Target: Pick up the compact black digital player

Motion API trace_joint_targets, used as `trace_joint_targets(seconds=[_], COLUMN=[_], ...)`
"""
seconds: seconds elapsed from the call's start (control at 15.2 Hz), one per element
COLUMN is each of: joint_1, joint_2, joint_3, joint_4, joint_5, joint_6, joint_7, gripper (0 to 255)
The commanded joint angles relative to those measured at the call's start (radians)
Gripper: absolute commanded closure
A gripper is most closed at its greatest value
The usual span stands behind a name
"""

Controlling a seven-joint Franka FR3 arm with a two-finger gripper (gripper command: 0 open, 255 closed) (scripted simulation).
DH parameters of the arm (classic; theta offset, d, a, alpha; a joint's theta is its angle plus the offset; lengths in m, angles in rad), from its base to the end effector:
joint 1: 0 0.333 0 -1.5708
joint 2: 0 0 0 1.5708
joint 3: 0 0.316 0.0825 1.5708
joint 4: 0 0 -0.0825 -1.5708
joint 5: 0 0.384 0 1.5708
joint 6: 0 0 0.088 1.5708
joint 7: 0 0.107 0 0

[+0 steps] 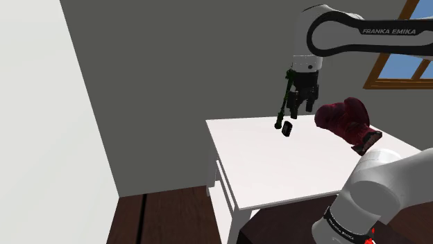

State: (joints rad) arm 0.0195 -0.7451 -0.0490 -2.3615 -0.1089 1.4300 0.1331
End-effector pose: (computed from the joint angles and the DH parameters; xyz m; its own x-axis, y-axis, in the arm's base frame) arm 0.3002 -0.0255 0.5646 0.9721 -0.1574 -0.1738 -0.1417 -0.9849 0.0994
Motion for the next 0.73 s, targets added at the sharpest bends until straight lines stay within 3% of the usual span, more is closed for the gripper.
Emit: trace_joint_targets(seconds=[0.0,0.66], joint_1=[0.0,-0.076], joint_2=[0.0,0.166], joint_3=[0.0,-0.183], joint_4=[0.0,-0.051], joint_5=[0.0,-0.104], joint_6=[0.0,0.284], joint_7=[0.0,-0.121], gripper=[0,0])
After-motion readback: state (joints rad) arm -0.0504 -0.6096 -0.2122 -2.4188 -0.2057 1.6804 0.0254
